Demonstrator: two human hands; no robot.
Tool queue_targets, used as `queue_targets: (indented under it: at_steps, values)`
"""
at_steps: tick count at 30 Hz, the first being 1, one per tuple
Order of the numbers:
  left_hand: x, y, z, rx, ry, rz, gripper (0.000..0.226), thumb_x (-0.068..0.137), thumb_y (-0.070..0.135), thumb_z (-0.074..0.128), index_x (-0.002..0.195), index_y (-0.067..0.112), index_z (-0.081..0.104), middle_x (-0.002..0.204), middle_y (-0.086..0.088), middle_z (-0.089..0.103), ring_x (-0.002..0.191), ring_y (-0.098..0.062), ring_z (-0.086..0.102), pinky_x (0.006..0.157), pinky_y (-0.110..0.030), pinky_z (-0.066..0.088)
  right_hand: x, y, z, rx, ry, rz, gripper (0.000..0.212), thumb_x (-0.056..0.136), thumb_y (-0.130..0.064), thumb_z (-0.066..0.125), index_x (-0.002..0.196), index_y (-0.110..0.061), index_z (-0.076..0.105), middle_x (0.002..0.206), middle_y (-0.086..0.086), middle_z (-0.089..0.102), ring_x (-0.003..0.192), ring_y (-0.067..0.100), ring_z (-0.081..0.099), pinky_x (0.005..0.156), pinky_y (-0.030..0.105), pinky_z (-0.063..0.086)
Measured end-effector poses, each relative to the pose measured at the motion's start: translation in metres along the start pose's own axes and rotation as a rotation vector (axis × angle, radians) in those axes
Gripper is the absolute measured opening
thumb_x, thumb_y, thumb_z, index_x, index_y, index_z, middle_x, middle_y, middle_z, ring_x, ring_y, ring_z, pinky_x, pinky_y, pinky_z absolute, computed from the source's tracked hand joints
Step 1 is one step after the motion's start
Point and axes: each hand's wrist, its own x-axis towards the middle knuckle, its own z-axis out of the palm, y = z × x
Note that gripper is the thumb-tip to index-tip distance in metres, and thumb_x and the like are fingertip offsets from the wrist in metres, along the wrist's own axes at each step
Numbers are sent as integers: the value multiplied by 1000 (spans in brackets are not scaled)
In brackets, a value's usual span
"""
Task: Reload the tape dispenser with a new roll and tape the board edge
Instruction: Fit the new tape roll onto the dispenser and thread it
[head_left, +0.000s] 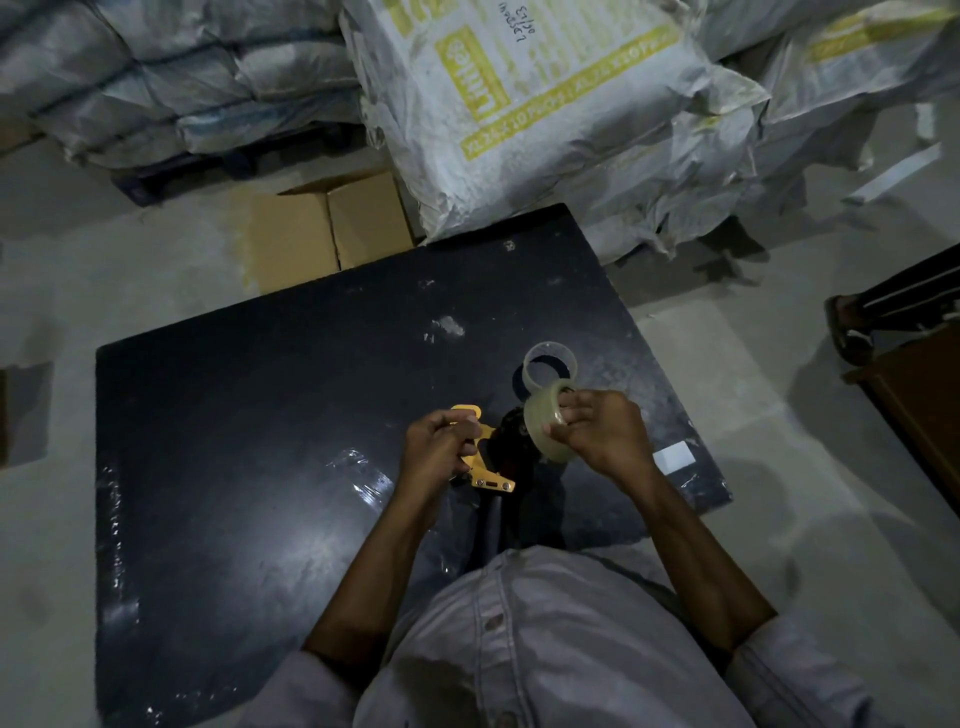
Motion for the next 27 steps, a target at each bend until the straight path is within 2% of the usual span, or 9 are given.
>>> queue_targets:
  at_steps: [3, 7, 11, 14, 16, 18, 20, 24, 27]
  values:
    - [1, -3, 1, 28, -12, -36, 17, 95, 0, 73, 111, -1, 78, 87, -13, 72, 69, -19, 59, 56, -30, 43, -2, -1, 9, -46, -12, -42, 48, 78, -17, 103, 122, -12, 85, 91, -3, 83, 97, 18, 82, 100, 43, 66]
    - [4, -14, 5, 143, -21, -54, 10, 98, 5, 72, 103, 9, 81, 89, -8, 76, 69, -17, 62, 52, -23, 48, -5, -5, 19, -160, -1, -139, 41, 81, -17, 101, 118, -8, 87, 103, 4, 88, 97, 19, 83, 92, 27, 61]
    - [-8, -27, 24, 284, -87, -50, 19, 101, 7, 73, 118, 3, 80, 88, -5, 73, 68, -12, 64, 47, -13, 45, -7, -7, 31, -225, 2, -184, 36, 80, -19, 99, 113, -11, 88, 100, 2, 88, 92, 16, 83, 81, 22, 57]
    - [-16, -36, 33, 337, -150, -59, 40, 103, 14, 75, 141, 8, 68, 92, -9, 71, 66, -11, 62, 45, -16, 44, -8, -8, 38, -234, -6, -187, 30, 80, -24, 99, 106, -15, 87, 92, -3, 87, 86, 11, 81, 78, 26, 62]
    - [-16, -39, 36, 357, -146, -74, 50, 102, 18, 77, 150, 13, 62, 98, -8, 72, 70, -14, 65, 46, -21, 46, -7, -8, 41, -240, 3, -177, 29, 78, -26, 99, 103, -17, 87, 89, -5, 87, 83, 7, 79, 69, 14, 54]
    - [-16, -39, 40, 351, -135, -83, 53, 101, 16, 77, 151, 12, 59, 101, -6, 72, 72, -15, 66, 48, -23, 48, -6, -8, 43, -249, 10, -167, 30, 78, -27, 99, 104, -17, 87, 90, -5, 87, 80, 4, 74, 63, 5, 41]
    - [-14, -39, 40, 341, -127, -81, 52, 101, 12, 78, 149, 9, 59, 104, -5, 72, 72, -15, 66, 50, -23, 50, -6, -9, 43, -250, 7, -160, 31, 79, -26, 99, 105, -16, 87, 91, -4, 87, 78, 2, 70, 62, 3, 37]
    - [-12, -42, 35, 334, -112, -87, 51, 101, 7, 77, 148, 8, 59, 122, -16, 76, 76, -18, 69, 53, -26, 54, -6, -8, 41, -293, 3, -157, 31, 78, -26, 98, 106, -17, 86, 91, -4, 86, 84, 11, 79, 63, 1, 35]
    - [-15, -44, 36, 325, -138, -96, 51, 102, 3, 75, 149, 7, 56, 124, -21, 76, 72, -17, 68, 47, -22, 53, -4, -4, 42, -323, -5, -189, 31, 78, -26, 98, 105, -16, 85, 88, -3, 86, 85, 15, 82, 64, 5, 39]
